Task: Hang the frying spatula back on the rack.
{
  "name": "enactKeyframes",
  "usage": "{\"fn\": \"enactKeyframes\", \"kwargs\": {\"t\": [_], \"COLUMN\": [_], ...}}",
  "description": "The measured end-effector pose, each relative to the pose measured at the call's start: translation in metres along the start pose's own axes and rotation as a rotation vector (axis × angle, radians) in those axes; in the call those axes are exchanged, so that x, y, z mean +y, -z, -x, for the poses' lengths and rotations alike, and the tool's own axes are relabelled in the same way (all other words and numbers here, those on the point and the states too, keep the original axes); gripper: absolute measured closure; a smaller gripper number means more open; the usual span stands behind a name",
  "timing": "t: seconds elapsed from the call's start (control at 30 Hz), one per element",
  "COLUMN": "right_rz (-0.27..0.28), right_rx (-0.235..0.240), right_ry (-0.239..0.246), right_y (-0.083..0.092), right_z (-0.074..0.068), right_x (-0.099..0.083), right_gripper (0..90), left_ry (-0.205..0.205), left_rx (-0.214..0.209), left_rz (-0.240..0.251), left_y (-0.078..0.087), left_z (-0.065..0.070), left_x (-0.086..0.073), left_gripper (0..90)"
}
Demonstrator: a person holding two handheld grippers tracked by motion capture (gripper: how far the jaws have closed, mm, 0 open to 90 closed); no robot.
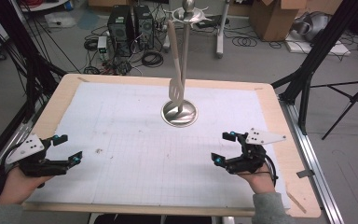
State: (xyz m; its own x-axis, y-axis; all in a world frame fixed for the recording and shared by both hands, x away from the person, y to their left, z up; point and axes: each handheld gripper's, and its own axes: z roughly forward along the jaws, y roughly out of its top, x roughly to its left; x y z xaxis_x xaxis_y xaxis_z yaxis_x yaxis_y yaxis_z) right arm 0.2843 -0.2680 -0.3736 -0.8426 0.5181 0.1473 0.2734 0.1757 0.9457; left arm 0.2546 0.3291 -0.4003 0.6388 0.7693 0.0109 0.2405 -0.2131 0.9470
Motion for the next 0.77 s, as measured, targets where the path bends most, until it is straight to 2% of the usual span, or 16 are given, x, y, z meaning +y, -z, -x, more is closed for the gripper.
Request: {"fn": "enactKeyframes", "kwargs": {"t": [0.07,0.5,0.77], "right_rz": [0.002,0.063,0.073], "right_rx": [-0.016,-0.129,-0.160], "right_ry": [-0.010,-0.070,-0.084], "right_y": [0.003,0.029,0.038], "right_z": [0.002,0.020,0.023], "right_x": [-0.003,-0.024,-0.032], "right_gripper": [7.4,7.4,7.4], "left_ry": [0.006,0.055,0.070], "left_rx": [0.001,0.077,0.098], "left_rz": [-0.006,-0.014,-0.013], "left_y": [0.001,0.016,0.016], "left_z": [0.000,-0.014,-0.018], "left_x": [-0.003,-0.019,-0.022], "left_gripper": [14.9,14.9,14.9]}}
